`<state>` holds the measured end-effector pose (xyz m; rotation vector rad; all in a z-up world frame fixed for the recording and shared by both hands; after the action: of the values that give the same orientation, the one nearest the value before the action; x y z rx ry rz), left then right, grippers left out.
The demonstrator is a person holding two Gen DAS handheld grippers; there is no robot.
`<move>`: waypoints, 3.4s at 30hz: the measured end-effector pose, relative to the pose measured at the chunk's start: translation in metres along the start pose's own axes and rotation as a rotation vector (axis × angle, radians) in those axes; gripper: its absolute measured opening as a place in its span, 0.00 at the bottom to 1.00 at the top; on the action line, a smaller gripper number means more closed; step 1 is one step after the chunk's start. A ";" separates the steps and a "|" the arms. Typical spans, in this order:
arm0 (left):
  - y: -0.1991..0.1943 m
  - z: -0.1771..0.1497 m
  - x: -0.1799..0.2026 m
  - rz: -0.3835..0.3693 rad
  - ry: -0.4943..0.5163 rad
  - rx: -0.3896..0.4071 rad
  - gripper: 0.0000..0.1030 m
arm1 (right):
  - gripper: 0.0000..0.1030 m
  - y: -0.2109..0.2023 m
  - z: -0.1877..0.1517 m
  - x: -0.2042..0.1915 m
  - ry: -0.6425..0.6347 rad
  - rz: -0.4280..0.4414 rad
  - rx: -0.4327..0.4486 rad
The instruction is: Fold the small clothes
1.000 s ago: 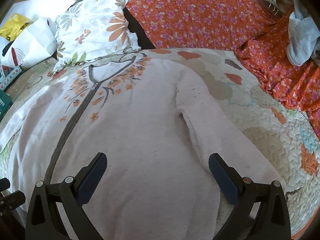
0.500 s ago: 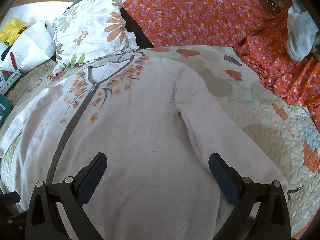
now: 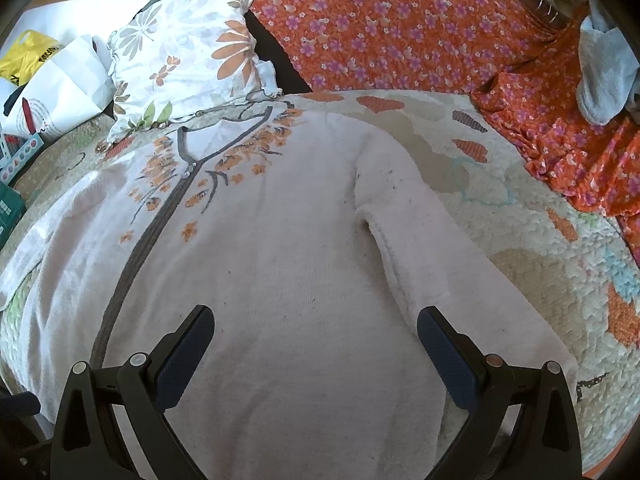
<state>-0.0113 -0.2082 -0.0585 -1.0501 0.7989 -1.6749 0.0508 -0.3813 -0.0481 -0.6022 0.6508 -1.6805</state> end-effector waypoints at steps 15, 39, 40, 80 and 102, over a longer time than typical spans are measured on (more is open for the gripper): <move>0.005 0.050 -0.008 -0.077 0.002 0.033 0.75 | 1.00 -0.039 0.020 0.010 -0.073 -0.052 0.091; 0.088 0.164 -0.042 -0.067 -0.064 -0.014 0.79 | 1.00 0.032 0.098 0.057 -0.127 -0.069 0.017; 0.088 0.163 -0.039 -0.061 -0.050 -0.013 0.79 | 1.00 0.032 0.098 0.059 -0.123 -0.065 0.013; 0.058 0.118 -0.025 -0.036 0.088 0.030 0.79 | 0.58 -0.011 0.070 0.225 0.032 -0.713 -0.032; 0.048 0.110 -0.036 0.003 0.104 0.060 0.79 | 0.86 0.028 0.067 0.068 -0.100 -0.226 -0.113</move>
<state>0.1132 -0.1934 -0.0641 -0.9266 0.8113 -1.7514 0.1040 -0.4592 -0.0171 -0.8613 0.6264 -1.8173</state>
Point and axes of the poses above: each gripper's, at about its wrist camera, not at the fingertips, and y roughly the way its jaws point, x to its right, z to its top, the point moved 7 cm from there along y, roughly the way its jaws point, and after that the axes turned 6 degrees about -z, right-handed, at the moved point
